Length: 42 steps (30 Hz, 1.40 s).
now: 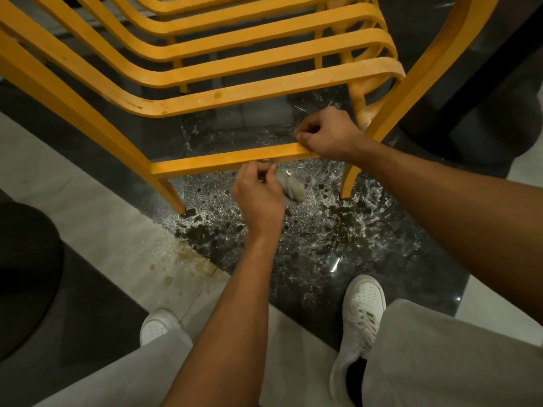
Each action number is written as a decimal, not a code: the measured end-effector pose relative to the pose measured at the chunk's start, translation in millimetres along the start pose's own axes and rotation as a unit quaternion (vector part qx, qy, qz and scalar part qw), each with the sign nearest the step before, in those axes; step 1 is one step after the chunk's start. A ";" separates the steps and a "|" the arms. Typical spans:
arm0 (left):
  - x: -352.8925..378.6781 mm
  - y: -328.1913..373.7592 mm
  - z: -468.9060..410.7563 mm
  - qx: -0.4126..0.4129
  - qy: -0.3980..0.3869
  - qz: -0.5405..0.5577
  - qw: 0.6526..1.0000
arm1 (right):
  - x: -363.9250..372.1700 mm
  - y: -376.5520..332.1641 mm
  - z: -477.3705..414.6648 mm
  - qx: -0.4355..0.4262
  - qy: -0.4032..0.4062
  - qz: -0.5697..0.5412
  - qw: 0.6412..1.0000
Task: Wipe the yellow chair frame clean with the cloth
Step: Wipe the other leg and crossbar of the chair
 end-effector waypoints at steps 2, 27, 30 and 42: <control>15.4 10.0 4.9 0.020 -0.011 0.002 1.000 | -3.0 3.6 2.2 0.000 0.012 -0.007 1.000; 2.6 35.4 10.4 -0.047 -0.074 0.043 0.995 | -11.8 -5.0 22.6 0.001 0.102 0.002 0.995; -17.9 45.3 10.9 -0.094 -0.069 0.051 0.992 | -0.6 -21.8 46.5 -0.025 0.195 0.002 0.980; -49.7 65.7 28.8 -0.201 -0.126 0.075 0.969 | 62.8 -47.1 136.2 0.116 0.294 -0.309 0.897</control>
Point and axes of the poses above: each hand's wrist, its own z-axis away from the middle knuckle, its own x-axis out of the palm, y = z × x, the point moved 3 cm from there along -z, towards the middle knuckle, and after that the axes turned 7 degrees about -x, right-handed, at the moved point
